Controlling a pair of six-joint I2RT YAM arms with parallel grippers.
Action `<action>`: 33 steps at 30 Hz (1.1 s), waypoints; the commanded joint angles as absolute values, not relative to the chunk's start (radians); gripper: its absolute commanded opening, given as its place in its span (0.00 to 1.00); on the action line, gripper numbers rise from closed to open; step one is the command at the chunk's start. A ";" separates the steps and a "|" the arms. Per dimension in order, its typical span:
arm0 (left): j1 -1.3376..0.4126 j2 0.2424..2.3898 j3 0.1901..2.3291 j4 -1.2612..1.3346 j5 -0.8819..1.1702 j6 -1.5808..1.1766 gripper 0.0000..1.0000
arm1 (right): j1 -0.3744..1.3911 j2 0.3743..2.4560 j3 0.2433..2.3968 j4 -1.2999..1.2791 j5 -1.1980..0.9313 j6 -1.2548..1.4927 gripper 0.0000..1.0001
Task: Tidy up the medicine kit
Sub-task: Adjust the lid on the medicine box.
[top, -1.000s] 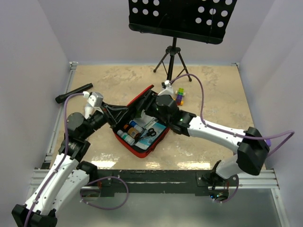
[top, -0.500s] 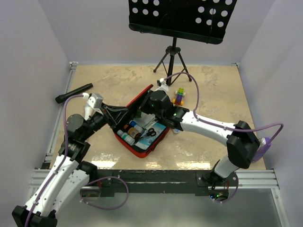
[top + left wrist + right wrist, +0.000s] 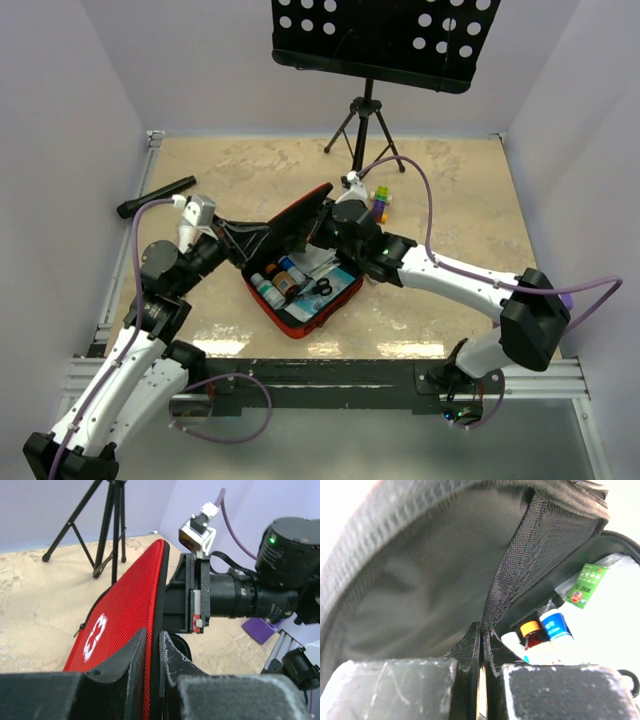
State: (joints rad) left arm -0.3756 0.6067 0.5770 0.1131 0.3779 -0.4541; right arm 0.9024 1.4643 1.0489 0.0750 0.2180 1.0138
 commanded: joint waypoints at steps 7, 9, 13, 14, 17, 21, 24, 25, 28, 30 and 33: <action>-0.367 0.612 0.606 -0.043 0.131 -0.492 0.00 | 0.900 1.402 0.993 0.077 0.219 0.876 0.00; -0.367 0.600 0.607 -0.051 0.100 -0.492 0.00 | 0.902 1.394 0.977 0.075 0.219 0.864 0.00; -0.367 0.589 0.615 -0.060 0.052 -0.491 0.00 | 0.902 1.376 0.956 0.075 0.218 0.844 0.00; -0.367 0.589 0.618 -0.061 0.049 -0.489 0.00 | 0.902 1.373 0.951 0.074 0.216 0.841 0.00; -0.367 0.594 0.621 -0.058 0.046 -0.486 0.00 | 0.902 1.367 0.927 0.086 0.210 0.836 0.00; -0.367 0.598 0.621 -0.051 0.052 -0.486 0.00 | 0.902 1.358 0.894 0.130 0.173 0.850 0.00; -0.367 0.598 0.618 -0.035 0.071 -0.489 0.00 | 0.902 1.361 0.907 0.152 0.160 0.857 0.06; -0.367 0.597 0.617 -0.032 0.075 -0.489 0.00 | 0.902 1.362 0.916 0.153 0.160 0.857 0.10; -0.367 0.594 0.617 -0.023 0.092 -0.482 0.00 | 0.902 1.373 0.946 0.147 0.160 0.861 0.20; -0.367 0.592 0.618 -0.017 0.107 -0.471 0.00 | 0.902 1.381 0.965 0.144 0.160 0.859 0.23; -0.367 0.595 0.620 -0.017 0.135 -0.460 0.00 | 0.902 1.387 0.980 0.144 0.156 0.864 0.29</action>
